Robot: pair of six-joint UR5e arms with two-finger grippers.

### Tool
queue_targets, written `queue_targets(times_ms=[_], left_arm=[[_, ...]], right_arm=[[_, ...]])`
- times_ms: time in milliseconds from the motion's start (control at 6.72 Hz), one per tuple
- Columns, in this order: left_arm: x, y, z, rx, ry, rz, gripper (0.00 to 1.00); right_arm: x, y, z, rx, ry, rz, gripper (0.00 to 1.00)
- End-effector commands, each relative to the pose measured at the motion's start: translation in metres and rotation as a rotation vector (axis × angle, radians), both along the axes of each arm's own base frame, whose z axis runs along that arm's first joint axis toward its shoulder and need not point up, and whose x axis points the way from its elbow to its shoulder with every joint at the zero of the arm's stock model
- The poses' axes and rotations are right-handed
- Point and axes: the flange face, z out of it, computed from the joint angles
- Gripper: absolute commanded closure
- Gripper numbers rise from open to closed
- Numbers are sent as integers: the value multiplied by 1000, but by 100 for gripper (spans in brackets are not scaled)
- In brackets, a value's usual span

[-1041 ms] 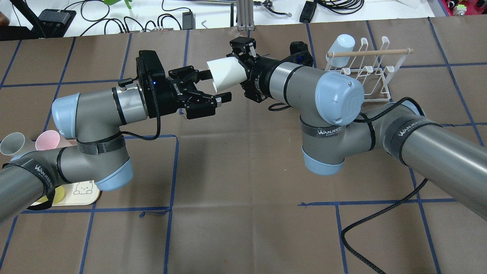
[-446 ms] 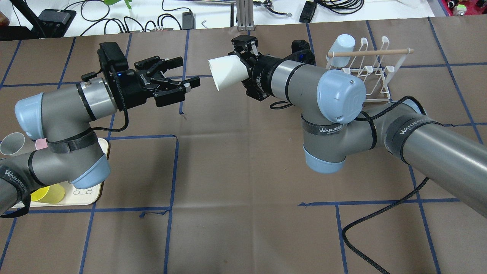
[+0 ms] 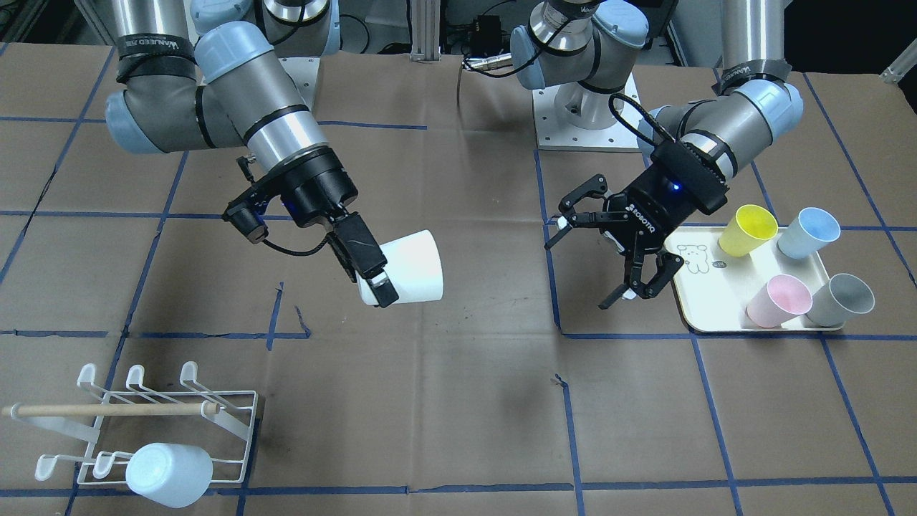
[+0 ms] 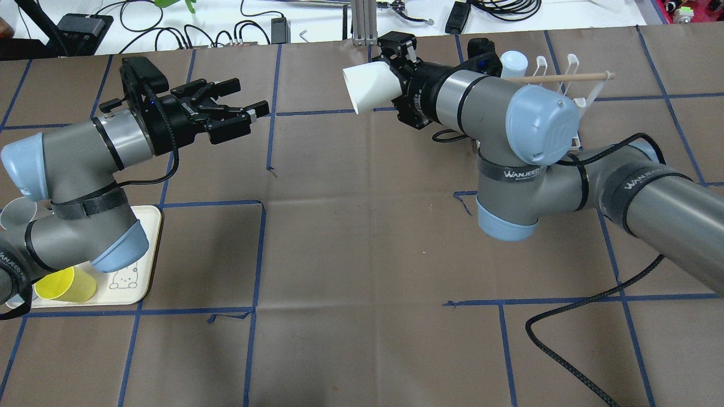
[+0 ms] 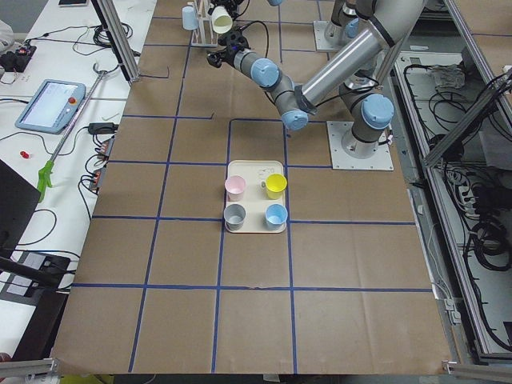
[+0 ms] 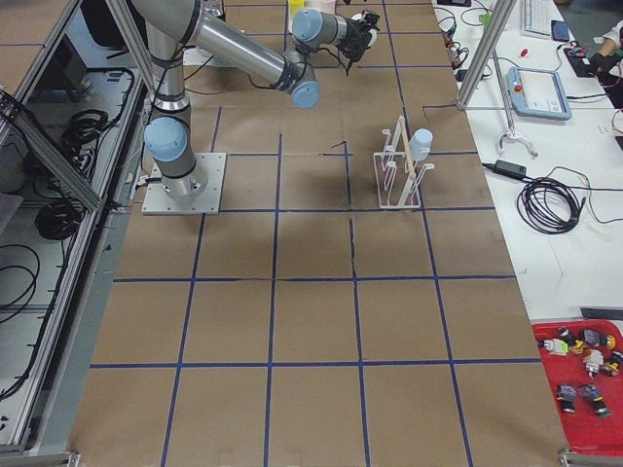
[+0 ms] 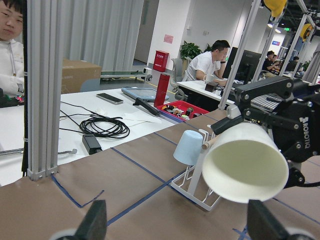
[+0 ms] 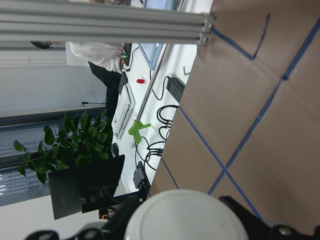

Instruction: Transfer IKEA cup to right arm and place on rack

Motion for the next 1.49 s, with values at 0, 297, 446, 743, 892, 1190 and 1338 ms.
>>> queue_targets(times_ms=[0,297,446,743,892,1190,1338], left_arm=[[24,-41,23,143,-103,232,1],[21,-71,45,335,-236,395,1],[12,-79,54,487,-335,472,1],[-25,-68,83,784,-457,582,1],[-33,-54,98,927,-530,606,1],[-43,-26,121,1095,-542,634,1],[-47,-11,129,1067,-585,652,1]], right_arm=[[-53,-29,14,-133,193,68,75],[-102,-51,18,-283,527,195,80],[-140,-65,23,-346,707,257,80],[-215,-85,38,-428,995,355,80],[-254,-94,38,-434,1108,412,80],[-315,-123,33,-442,1232,429,80],[-334,-143,28,-468,1303,466,80]])
